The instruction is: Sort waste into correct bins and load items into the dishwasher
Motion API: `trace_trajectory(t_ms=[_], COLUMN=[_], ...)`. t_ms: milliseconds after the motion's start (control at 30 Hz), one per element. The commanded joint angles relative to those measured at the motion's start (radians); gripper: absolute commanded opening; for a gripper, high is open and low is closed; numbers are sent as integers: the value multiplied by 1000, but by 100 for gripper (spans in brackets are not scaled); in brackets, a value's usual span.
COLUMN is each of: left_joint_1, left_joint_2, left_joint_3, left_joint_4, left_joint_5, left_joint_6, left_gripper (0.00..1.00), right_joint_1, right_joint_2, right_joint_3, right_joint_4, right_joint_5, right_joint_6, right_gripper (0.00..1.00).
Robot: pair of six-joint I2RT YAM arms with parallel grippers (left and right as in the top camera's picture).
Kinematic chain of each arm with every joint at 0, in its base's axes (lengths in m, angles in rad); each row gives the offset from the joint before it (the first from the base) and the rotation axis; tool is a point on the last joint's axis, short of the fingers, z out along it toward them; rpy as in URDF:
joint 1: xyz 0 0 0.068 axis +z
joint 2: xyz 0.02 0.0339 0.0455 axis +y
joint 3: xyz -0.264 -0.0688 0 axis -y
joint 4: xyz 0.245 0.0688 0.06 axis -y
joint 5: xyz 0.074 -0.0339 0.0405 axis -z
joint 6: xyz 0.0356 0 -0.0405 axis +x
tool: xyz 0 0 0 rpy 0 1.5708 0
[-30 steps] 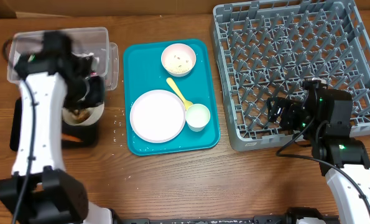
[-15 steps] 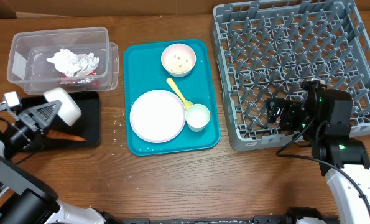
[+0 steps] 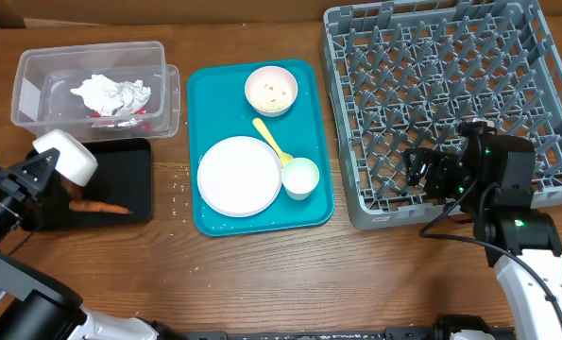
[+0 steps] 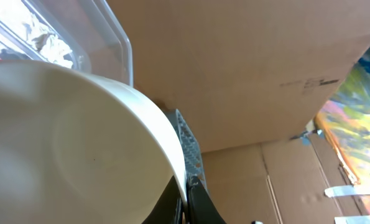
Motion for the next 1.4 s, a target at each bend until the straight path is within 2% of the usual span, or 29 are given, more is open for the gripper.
trace_trajectory(t_ms=[0, 133, 233, 333, 433, 500, 633, 733, 867, 900, 933, 967, 1000, 1033, 1100, 1200, 1233, 1267, 1333, 1367], left_joint_1=[-39, -144, -345, -595, -908, -1067, -1287, -1375, -1381, -1382, -1384, -1383, -1379, -1369, -1347, -1329, -1329, -1329, -1331, -1331], left_joint_2=[9, 4, -51, -112, -119, -100, -50, 13, 75, 82, 82, 80, 80, 80, 80, 80, 80, 80, 101, 113], left_joint_3=[4, 30, 102, 149, 157, 157, 155, 155, 155, 155, 156, 166, 193, 237, 370, 529, 562, 575, 574, 574], left_joint_4=[79, 190, 192, 181, 78, -4, -103, -173, -219, -232, -235, -237, -245, -258, -285, -257, -220, -135, -52, -37], left_joint_5=[43, 32, -184, -470, -916, -1101, -1368, -1561, -1508, -1481, -1466, -1466, -1467, -1467, -1472, -1474, -1478, -1472, -1458, -1458], left_joint_6=[-64, -90, -86, -52, 72, 108, 134, 75, 48, 49, 50, 49, 49, 49, 66, 176, 234, 345, 461, 481], left_gripper=[4, 4, 4, 4, 4, 4, 4, 4, 4, 20, 50, 65, 74, 79, 82, 82, 80, 77, 78, 78], right_joint_1=[0, 0, 0, 0, 0, 0, 0, 0, 0, 0, 0, 0, 0, 0, 0, 0, 0, 0, 0, 0], right_joint_2=[-4, -4, -4, -4, -4, -4, -4, -4, -4, -4, -4, -4, -4, -3, -3, -3, -4, -4, -3, -3], right_joint_3=[21, 21, 21, 21, 21, 21, 21, 21, 21, 21, 21, 21, 21, 21, 21, 21, 21, 21, 21, 21], right_joint_4=[9, 21, 32, 18, -4, -12, -12, -12, -13, -12, -12, -12, -11, -9, -9, -9, -9, -9, -10, -11], right_joint_5=[-8, -9, -9, -8, -8, -8, -7, -4, -4, -4, -4, -4, -4, -4, -4, -4, -4, -4, -4, -4], right_joint_6=[-3, -3, -3, -3, -4, -4, -4, -8, -8, -8, -8, -8, -8, -8, -8, -7, -7, -7, -7, -7], right_gripper=[100, 100, 100, 100, 100, 100, 100, 100, 100, 100, 100, 100, 100, 100, 100, 100, 100, 100, 100, 100])
